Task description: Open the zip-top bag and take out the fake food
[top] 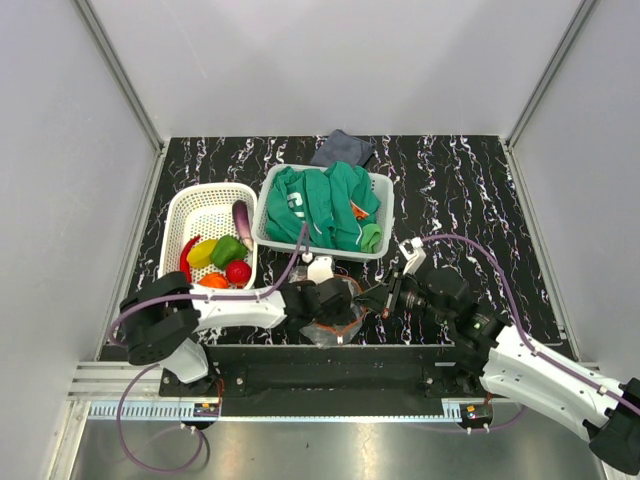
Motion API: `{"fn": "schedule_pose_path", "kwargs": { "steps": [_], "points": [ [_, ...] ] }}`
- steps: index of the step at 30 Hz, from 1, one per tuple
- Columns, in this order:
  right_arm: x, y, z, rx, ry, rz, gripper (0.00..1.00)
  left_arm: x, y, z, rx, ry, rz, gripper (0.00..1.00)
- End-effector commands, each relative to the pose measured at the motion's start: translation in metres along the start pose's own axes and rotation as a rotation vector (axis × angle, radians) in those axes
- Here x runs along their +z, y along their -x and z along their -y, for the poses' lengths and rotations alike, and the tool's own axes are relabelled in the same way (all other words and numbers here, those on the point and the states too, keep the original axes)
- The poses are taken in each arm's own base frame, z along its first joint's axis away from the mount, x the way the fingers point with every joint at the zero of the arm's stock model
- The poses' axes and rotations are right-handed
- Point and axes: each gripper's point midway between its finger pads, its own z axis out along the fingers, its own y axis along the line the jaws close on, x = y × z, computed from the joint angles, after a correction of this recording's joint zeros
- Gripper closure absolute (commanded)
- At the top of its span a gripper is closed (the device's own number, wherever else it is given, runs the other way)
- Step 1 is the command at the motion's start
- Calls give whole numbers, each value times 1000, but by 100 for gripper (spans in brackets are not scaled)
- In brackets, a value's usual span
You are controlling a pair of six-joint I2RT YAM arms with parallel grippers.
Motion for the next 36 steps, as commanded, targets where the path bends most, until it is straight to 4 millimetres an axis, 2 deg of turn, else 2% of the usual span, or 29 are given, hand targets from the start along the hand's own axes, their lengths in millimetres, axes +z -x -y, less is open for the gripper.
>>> {"fn": "schedule_pose_path", "kwargs": {
  "steps": [1, 3, 4, 6, 12, 16, 24, 26, 29, 31, 36],
  "points": [
    [-5, 17, -24, -27, 64, 57, 100, 22, -12, -11, -30, 91, -50, 26],
    [-6, 17, -22, -27, 61, 60, 100, 24, -9, -11, -33, 88, -33, 31],
    [-7, 16, -22, -25, 61, 60, 100, 24, -12, -18, -33, 100, -34, 34],
    [-7, 15, -17, -21, 47, 64, 100, 20, -6, -18, -37, 88, -4, 44],
    [-9, 11, -5, -21, 13, 77, 100, -2, 17, -14, 17, 37, 83, 85],
    [-11, 8, 6, -32, -34, 68, 100, -17, 25, -8, 71, 1, 118, 99],
    [-11, 0, 17, -98, -66, 31, 100, -70, 47, 30, 158, -189, 192, 100],
    [-10, -5, 9, -133, -32, -18, 100, -87, 57, 36, 124, -238, 225, 100],
    [-9, -8, -5, -169, 20, -73, 100, -101, 71, 39, 85, -269, 288, 100],
    [-10, -4, -19, -181, 64, -84, 100, -103, 82, 35, 64, -246, 342, 100],
    [-19, 10, -51, -193, 146, -63, 100, -97, 95, 27, 68, -172, 398, 100]
  ]
}}
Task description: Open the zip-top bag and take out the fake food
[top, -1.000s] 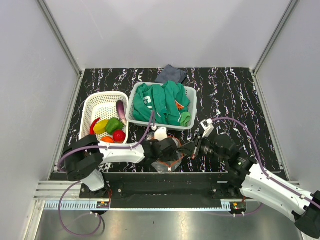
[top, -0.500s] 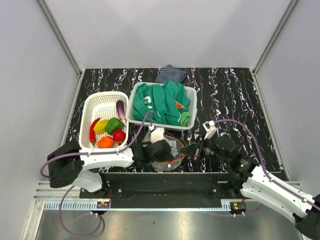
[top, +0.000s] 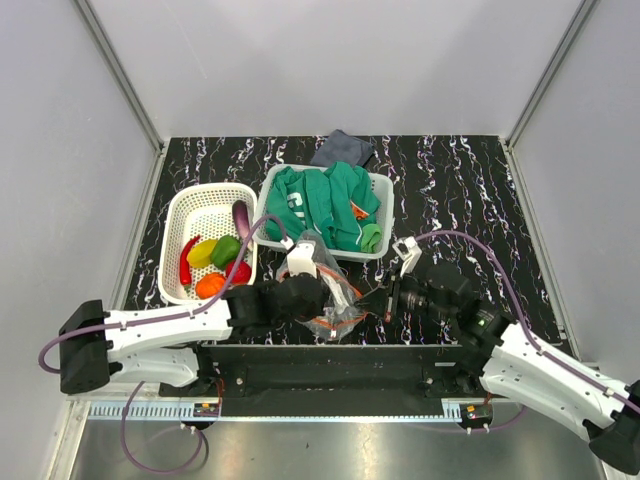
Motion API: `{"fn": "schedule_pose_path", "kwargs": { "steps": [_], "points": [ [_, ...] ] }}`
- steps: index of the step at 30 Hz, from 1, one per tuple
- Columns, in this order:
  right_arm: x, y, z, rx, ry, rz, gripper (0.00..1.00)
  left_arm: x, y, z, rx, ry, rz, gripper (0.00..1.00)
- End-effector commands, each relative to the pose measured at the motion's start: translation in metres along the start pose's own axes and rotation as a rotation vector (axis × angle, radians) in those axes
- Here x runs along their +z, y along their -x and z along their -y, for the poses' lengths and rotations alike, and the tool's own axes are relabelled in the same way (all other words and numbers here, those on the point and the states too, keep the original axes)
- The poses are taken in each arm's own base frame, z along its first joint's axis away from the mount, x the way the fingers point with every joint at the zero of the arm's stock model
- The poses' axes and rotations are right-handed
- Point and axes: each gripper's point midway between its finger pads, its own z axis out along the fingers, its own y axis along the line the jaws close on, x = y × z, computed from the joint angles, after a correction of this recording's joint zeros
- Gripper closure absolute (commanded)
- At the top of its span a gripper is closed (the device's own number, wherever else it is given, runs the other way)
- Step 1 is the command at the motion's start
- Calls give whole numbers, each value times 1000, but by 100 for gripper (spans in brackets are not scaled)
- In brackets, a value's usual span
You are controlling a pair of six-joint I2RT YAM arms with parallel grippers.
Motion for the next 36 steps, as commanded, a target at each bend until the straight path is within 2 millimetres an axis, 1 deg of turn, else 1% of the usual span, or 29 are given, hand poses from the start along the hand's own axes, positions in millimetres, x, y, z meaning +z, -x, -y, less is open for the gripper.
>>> {"fn": "schedule_pose_path", "kwargs": {
  "steps": [1, 2, 4, 5, 6, 9, 11, 12, 13, 14, 15, 16, 17, 18, 20, 21, 22, 23, 24, 25, 26, 28, 29, 30, 31, 32, 33, 35, 36],
  "points": [
    [-16, 27, -48, -94, 137, 43, 100, 1, 36, -7, -10, 81, 143, 100],
    [-19, 24, -43, -98, 110, 24, 100, 1, 37, -9, -11, 86, 146, 100],
    [-28, 32, -43, -135, 76, 55, 100, -1, 42, -16, -5, 111, 169, 100],
    [-32, 29, -40, -136, 57, 48, 100, -1, 40, -22, -11, 132, 168, 100],
    [-36, 32, -43, -142, 63, 58, 100, -2, 37, -31, -5, 168, 156, 100],
    [-41, 32, -56, -155, 114, 48, 100, -2, 27, -40, -49, 190, 132, 100],
    [-32, 26, -56, -153, 122, -12, 100, -3, 23, -38, -125, 177, 126, 100],
    [-30, 20, -62, -154, 158, -56, 100, -2, 20, -36, -151, 163, 116, 100],
    [-22, 16, -59, -151, 161, -92, 100, -5, 22, -31, -180, 141, 117, 100],
    [-18, 13, -58, -144, 160, -114, 97, -6, 22, -27, -226, 123, 115, 100],
    [-14, 13, -53, -136, 140, -116, 78, -7, 23, -20, -255, 90, 108, 100],
    [-10, 13, -48, -110, 111, -119, 66, -12, 26, -17, -283, 61, 116, 100],
    [-9, 14, -44, -100, 92, -111, 57, -15, 30, -13, -312, 42, 120, 100],
    [-7, 16, -38, -92, 58, -87, 41, -18, 31, -12, -327, 32, 118, 100],
    [-12, 23, -35, -76, 34, -30, 27, -27, 39, -11, -400, 17, 124, 100],
    [-13, 25, -22, -65, -19, 15, 21, -31, 37, -15, -412, 27, 107, 100],
    [-23, 31, -24, -54, -18, 72, 10, -33, 40, -18, -437, 33, 108, 100],
    [-27, 33, -20, -43, -33, 107, 6, -38, 44, -18, -484, 26, 110, 100],
    [-29, 32, -11, -37, -57, 138, 3, -40, 42, -24, -503, 39, 98, 100],
    [-37, 34, -14, -51, -37, 172, 1, -43, 43, -25, -529, 35, 95, 100],
    [-38, 33, -12, -65, -36, 179, 1, -47, 45, -27, -584, 24, 96, 100],
    [-37, 25, -5, -111, -30, 167, 0, -52, 46, -29, -671, 6, 80, 100],
    [-35, 19, -7, -127, -5, 143, 0, -53, 46, -30, -697, 3, 76, 100],
    [-27, 10, 0, -144, -9, 97, 0, -60, 50, -29, -725, -17, 78, 100],
    [-22, 12, -9, -172, 43, 92, 0, -63, 52, -27, -760, -30, 78, 100],
    [-17, 0, -16, -185, 107, 32, 1, -66, 53, -27, -775, -35, 75, 100],
    [-3, -1, -18, -204, 138, 4, 2, -69, 55, -26, -793, -47, 74, 100],
    [8, -5, -28, -223, 216, -44, 4, -74, 57, -22, -828, -68, 67, 100],
    [21, -3, -29, -221, 239, -47, 5, -76, 58, -21, -832, -72, 65, 100]
  ]
}}
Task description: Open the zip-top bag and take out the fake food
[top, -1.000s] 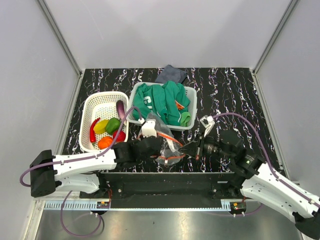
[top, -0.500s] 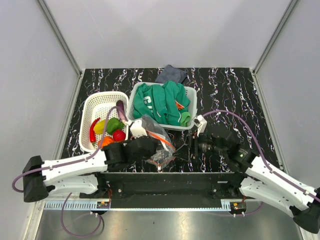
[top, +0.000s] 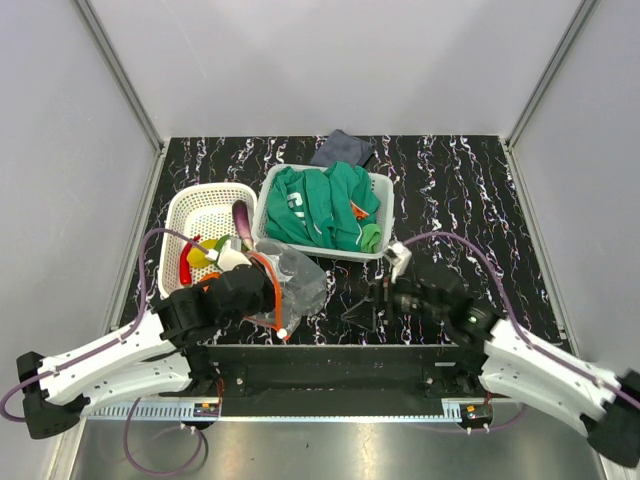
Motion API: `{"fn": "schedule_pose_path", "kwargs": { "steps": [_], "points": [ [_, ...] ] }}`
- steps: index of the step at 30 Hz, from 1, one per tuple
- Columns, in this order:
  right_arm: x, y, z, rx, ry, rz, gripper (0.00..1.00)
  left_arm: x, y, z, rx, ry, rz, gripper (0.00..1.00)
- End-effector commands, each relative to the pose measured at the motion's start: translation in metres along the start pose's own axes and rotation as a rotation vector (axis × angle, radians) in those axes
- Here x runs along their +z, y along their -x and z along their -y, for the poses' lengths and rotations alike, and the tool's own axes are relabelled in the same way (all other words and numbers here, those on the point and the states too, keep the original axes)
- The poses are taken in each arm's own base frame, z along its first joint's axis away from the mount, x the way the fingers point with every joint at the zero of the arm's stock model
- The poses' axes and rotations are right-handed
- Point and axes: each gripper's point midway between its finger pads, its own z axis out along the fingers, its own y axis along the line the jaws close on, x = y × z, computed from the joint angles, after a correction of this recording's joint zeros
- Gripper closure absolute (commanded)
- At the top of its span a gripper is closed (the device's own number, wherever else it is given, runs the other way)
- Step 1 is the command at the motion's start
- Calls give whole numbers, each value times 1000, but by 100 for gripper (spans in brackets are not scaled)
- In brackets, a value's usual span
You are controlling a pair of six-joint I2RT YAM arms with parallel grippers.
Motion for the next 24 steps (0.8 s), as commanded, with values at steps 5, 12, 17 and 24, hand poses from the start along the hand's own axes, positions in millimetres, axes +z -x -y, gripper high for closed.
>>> {"fn": "schedule_pose_path", "kwargs": {
  "steps": [5, 12, 17, 24],
  "points": [
    [60, 15, -33, -97, 284, -31, 11, -11, -3, 9, -125, -20, -43, 100],
    [76, 32, -40, -131, 330, 24, 28, -9, -5, 5, -107, -6, -50, 100],
    [75, 40, -47, -157, 349, 41, 50, -7, -9, 0, -107, 6, -63, 100],
    [78, 30, -58, -125, 455, -8, 47, -9, -4, 9, -100, -15, -48, 100]
  ]
}}
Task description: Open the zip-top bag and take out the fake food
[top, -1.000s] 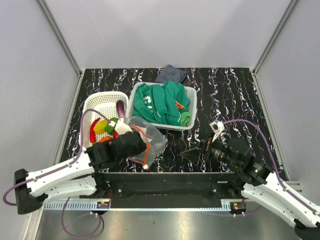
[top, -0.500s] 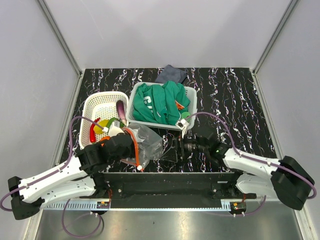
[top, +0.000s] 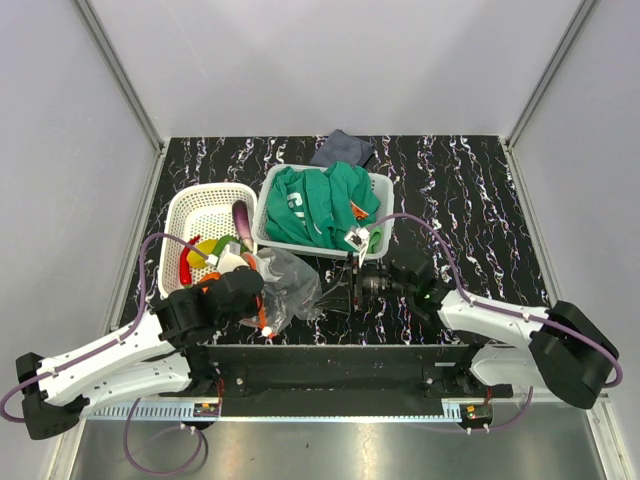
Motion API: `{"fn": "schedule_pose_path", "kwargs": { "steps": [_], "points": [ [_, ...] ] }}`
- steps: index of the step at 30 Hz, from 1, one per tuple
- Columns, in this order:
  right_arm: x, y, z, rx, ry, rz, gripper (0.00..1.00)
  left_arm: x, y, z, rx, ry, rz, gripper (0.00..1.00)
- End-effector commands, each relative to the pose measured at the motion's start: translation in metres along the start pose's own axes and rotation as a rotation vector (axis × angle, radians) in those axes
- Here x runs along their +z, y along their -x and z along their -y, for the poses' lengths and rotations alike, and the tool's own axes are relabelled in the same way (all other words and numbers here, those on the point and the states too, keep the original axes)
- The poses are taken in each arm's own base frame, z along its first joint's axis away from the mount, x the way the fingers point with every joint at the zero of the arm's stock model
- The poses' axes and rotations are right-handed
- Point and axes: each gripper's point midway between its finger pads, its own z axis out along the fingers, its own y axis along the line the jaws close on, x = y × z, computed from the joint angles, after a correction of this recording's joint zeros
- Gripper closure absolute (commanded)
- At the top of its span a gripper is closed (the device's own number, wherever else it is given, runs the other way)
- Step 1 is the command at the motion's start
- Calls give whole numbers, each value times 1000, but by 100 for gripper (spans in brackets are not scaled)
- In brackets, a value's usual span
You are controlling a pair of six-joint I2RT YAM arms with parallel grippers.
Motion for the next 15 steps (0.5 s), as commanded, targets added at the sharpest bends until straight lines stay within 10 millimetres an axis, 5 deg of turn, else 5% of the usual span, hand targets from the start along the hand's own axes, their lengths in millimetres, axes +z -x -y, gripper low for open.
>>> {"fn": "schedule_pose_path", "kwargs": {
  "steps": [1, 7, 15],
  "points": [
    [7, 12, -24, -36, 136, 18, 50, -3, 3, 16, -16, -49, 9, 100],
    [7, -4, -14, 32, 126, 3, 100, -6, 11, 20, -7, -73, 45, 100],
    [-18, -35, 1, 80, 10, -18, 100, -10, 26, 24, 29, -105, 119, 100]
  ]
}}
